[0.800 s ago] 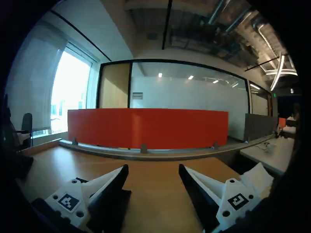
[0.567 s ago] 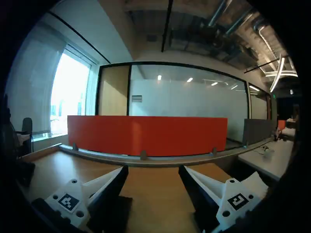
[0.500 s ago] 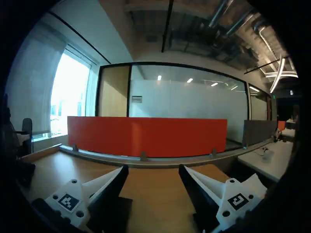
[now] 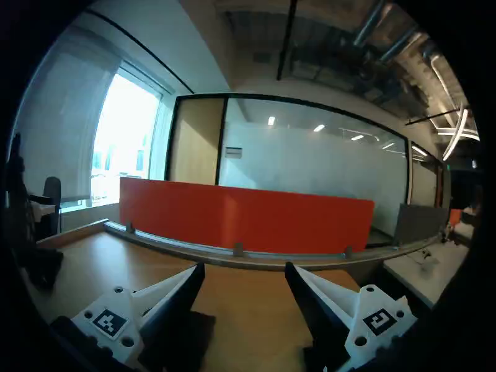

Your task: Fold towel

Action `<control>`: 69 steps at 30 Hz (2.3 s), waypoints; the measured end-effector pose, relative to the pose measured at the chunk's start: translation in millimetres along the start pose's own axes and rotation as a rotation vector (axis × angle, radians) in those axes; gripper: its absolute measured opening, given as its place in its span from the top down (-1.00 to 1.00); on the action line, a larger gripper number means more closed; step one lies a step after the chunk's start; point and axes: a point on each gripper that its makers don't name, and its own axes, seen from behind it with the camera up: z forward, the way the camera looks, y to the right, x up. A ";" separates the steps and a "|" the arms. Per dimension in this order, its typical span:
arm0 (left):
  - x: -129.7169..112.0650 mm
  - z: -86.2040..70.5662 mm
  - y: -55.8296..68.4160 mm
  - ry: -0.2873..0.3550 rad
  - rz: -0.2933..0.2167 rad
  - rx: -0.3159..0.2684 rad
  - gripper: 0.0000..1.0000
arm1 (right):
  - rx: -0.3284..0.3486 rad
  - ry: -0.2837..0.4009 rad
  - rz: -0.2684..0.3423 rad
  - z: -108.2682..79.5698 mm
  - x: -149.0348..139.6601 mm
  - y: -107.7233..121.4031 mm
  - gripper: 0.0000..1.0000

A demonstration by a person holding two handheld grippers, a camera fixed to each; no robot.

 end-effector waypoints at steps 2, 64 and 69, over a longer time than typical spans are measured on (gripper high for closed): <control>-2.2 0.1 4.9 -0.023 0.029 -0.027 -0.93 | 0.029 -0.005 -0.014 -1.0 3.9 -5.1 -1.00; -174.4 -29.6 133.1 -0.370 0.233 -0.488 -0.93 | 0.510 -0.405 -0.224 -28.8 -166.1 -101.3 -1.00; -196.8 -28.4 137.4 -0.412 0.236 -0.504 -0.93 | 0.523 -0.445 -0.234 -30.0 -191.9 -104.8 -1.00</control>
